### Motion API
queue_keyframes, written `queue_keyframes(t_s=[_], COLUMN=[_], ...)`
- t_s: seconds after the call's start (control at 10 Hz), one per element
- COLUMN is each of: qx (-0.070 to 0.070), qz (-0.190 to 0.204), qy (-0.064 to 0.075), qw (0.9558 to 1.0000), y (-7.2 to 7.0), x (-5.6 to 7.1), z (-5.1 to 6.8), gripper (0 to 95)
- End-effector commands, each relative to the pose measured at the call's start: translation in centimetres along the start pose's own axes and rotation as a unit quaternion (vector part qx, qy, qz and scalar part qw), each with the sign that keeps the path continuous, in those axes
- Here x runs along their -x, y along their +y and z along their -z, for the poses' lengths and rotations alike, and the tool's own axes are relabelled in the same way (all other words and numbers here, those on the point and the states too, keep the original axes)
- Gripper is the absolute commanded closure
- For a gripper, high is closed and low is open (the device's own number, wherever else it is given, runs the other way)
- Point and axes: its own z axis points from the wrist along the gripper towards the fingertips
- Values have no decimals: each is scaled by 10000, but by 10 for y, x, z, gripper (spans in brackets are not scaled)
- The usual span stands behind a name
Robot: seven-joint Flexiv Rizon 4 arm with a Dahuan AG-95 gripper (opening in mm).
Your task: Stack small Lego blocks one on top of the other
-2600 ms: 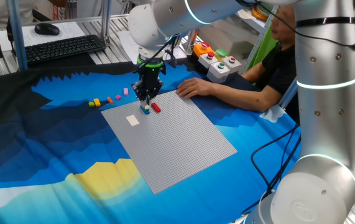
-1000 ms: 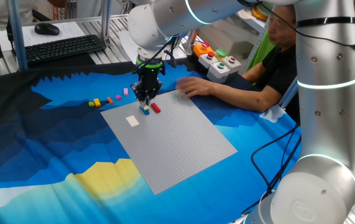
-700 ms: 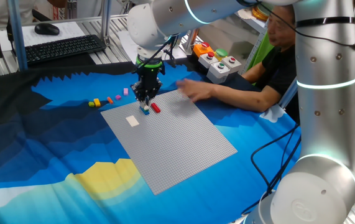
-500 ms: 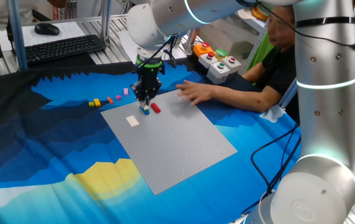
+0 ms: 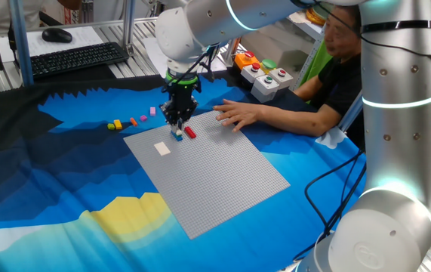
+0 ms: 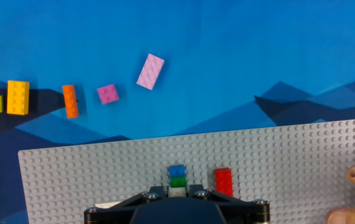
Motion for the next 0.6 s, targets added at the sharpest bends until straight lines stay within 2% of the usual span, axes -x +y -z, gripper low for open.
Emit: queue_keyframes(t_s=[0.1,0.6], qx=[13,16], qz=[25,45], qy=[48,26], qw=[10000,10000], y=[0,0], x=[2,3], z=[-2,-2], gripper=[950,950])
